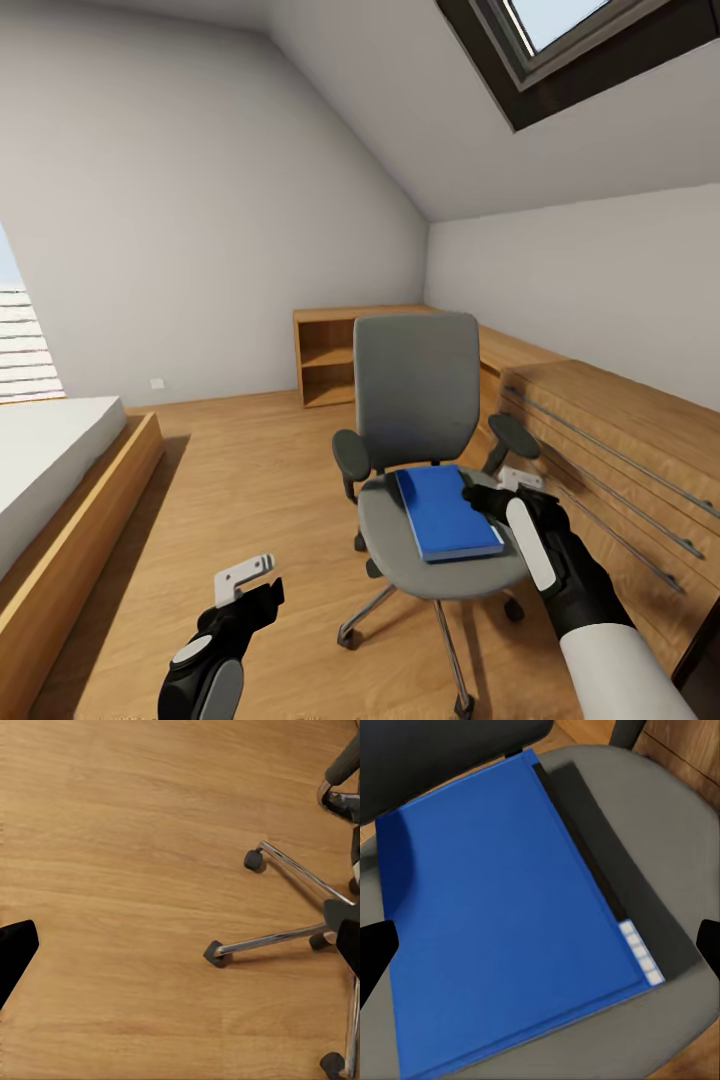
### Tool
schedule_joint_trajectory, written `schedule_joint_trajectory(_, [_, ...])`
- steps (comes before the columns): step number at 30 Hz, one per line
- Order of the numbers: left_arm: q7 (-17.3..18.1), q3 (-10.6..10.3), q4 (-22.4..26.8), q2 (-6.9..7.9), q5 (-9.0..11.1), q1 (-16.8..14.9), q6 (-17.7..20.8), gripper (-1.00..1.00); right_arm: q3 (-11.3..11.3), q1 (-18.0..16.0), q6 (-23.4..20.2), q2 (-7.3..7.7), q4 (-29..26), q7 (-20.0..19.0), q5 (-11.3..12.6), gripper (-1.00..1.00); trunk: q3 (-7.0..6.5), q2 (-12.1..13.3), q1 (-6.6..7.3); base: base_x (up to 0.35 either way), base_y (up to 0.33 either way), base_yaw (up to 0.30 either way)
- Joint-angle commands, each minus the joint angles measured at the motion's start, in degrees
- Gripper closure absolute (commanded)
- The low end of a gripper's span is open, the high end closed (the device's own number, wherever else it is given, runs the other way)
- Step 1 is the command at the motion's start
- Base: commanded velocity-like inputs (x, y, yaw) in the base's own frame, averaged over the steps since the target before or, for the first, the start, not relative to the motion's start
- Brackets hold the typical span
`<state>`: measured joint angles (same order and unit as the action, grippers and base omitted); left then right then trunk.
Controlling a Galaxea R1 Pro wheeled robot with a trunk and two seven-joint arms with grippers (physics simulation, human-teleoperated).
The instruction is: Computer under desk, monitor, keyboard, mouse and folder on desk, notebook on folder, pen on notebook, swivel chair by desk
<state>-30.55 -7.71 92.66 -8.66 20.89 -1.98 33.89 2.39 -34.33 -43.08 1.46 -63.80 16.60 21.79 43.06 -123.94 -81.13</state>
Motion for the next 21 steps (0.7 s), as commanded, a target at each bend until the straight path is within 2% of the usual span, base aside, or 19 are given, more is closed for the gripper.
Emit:
schedule_joint_trajectory(1, [-0.55,0.3,0.07,0.01,0.63,-0.04,0.1,-1.0,-0.03,-0.04,0.06,0.05,0.07,0.07,0.55,-1.0,0.25,-0.45,-0.22,0.0,0.0,0.0])
schedule_joint_trajectory(3, [-0.51,1.49,0.07,0.03,0.68,-0.04,0.11,-1.0,-0.02,-0.04,0.47,0.1,0.47,-1.57,0.38,-1.0,0.43,-0.85,-0.44,0.0,0.0,0.0])
schedule_joint_trajectory(7, [-0.49,2.44,0.07,0.04,0.71,-0.04,0.09,-1.0,0.03,-0.04,0.77,0.18,1.07,-3.72,0.22,-1.0,0.43,-0.85,-0.44,0.0,0.0,0.0])
schedule_joint_trajectory(13, [-0.48,2.96,0.07,0.05,0.72,-0.04,0.07,-1.0,0.04,-0.04,2.01,0.87,1.61,-5.17,0.17,-1.0,0.43,-0.85,-0.44,0.0,0.0,0.0])
schedule_joint_trajectory(21, [-0.48,3.11,0.07,0.05,0.71,-0.04,0.0,-1.0,-0.09,-0.04,6.04,1.72,4.33,-6.28,0.17,-1.0,0.43,-0.85,-0.44,0.0,0.0,0.0])
